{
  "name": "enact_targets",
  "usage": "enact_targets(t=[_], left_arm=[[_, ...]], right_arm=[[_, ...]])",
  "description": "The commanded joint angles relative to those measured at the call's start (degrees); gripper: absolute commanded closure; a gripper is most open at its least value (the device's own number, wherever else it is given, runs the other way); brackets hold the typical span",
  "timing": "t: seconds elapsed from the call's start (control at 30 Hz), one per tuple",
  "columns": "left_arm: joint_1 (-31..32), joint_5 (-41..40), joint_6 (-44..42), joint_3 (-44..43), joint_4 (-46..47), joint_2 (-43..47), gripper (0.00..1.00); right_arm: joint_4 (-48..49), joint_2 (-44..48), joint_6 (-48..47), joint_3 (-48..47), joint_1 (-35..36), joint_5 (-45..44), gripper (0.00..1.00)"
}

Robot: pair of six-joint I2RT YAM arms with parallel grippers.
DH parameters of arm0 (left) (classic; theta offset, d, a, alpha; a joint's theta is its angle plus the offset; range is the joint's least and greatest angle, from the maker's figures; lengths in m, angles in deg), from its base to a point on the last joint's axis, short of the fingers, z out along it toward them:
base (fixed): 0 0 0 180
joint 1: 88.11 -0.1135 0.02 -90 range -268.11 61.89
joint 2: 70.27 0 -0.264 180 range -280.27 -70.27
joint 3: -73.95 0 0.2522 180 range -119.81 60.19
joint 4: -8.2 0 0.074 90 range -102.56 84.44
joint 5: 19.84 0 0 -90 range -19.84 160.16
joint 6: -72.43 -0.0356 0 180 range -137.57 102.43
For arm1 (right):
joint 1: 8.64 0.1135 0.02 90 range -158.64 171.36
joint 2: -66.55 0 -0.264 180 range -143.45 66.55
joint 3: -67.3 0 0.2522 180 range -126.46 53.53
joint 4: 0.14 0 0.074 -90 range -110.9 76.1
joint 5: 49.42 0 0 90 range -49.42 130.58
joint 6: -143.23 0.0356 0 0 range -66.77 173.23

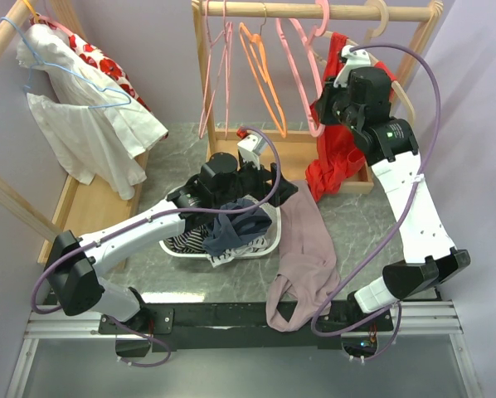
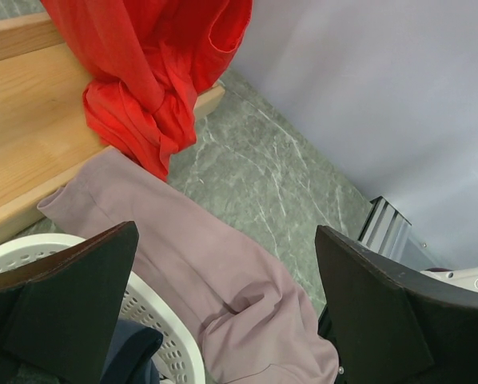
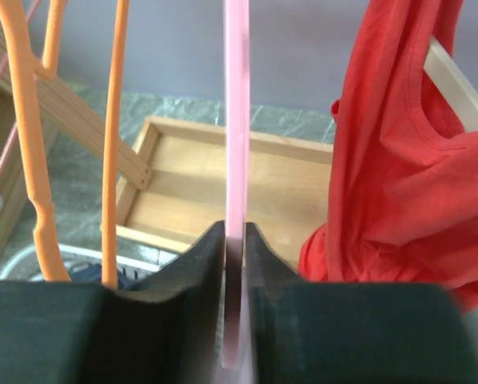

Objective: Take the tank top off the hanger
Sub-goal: Place the hanger at the clothesline, then pick up the tank top from the center of the board.

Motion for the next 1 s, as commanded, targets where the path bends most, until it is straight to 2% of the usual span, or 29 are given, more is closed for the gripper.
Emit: enact_targets(t=[0.0, 0.03, 0.07, 0.1, 0.27, 0.4, 0.57, 0.63, 0.83, 0.97], left_arm=[[0.2, 0.2, -0.4, -1.0, 1.9, 2.8, 0.01], [0.2, 0.0, -0.4, -0.8, 2.0, 2.8, 0.01], [0.1, -0.2, -0.4, -0.7, 1.9, 3.0, 0.01], [0.2, -0.4, -0.5, -0.1, 2.0, 3.5, 0.01], [0.2, -2.4, -0.4, 1.9, 2.4, 5.1, 0.01], [0.2, -3.6, -0.4, 4.8, 1.9, 7.4, 0.00], [0.2, -3.6, -1.4, 7.1, 0.1, 10.3, 0.01], [0.2, -3.3, -2.5, 8.2, -0.8, 10.9, 0.01], [0.2, -1.0, -5.1, 9.8, -3.9, 12.6, 0.01], [0.2, 0.3, -5.7, 8.8, -7.0, 11.6, 0.01]], right_arm=[[-0.6, 2.0, -0.2, -0.2, 0.5, 1.6, 0.65], [-0.7, 2.0, 0.0, -0.1, 0.6, 1.5, 0.52], [-0.6, 2.3, 0.2, 0.4, 0.5, 1.5, 0.47], [-0.5, 3.0, 0.5, 0.7, 0.5, 1.1, 0.37], [-2.2, 7.8, 1.2, 2.7, 0.6, 0.9, 0.32], [-1.2, 14.5, 1.4, 9.1, 0.5, -1.0, 0.20], [-0.7, 23.7, 3.0, 19.4, 0.4, -3.5, 0.19], [-3.3, 25.7, 5.1, 22.0, 0.5, -4.3, 0.19], [-10.3, 33.0, 14.1, 34.6, 0.5, -2.0, 0.19], [-10.0, 36.5, 22.9, 44.9, 0.5, 1.6, 0.19]])
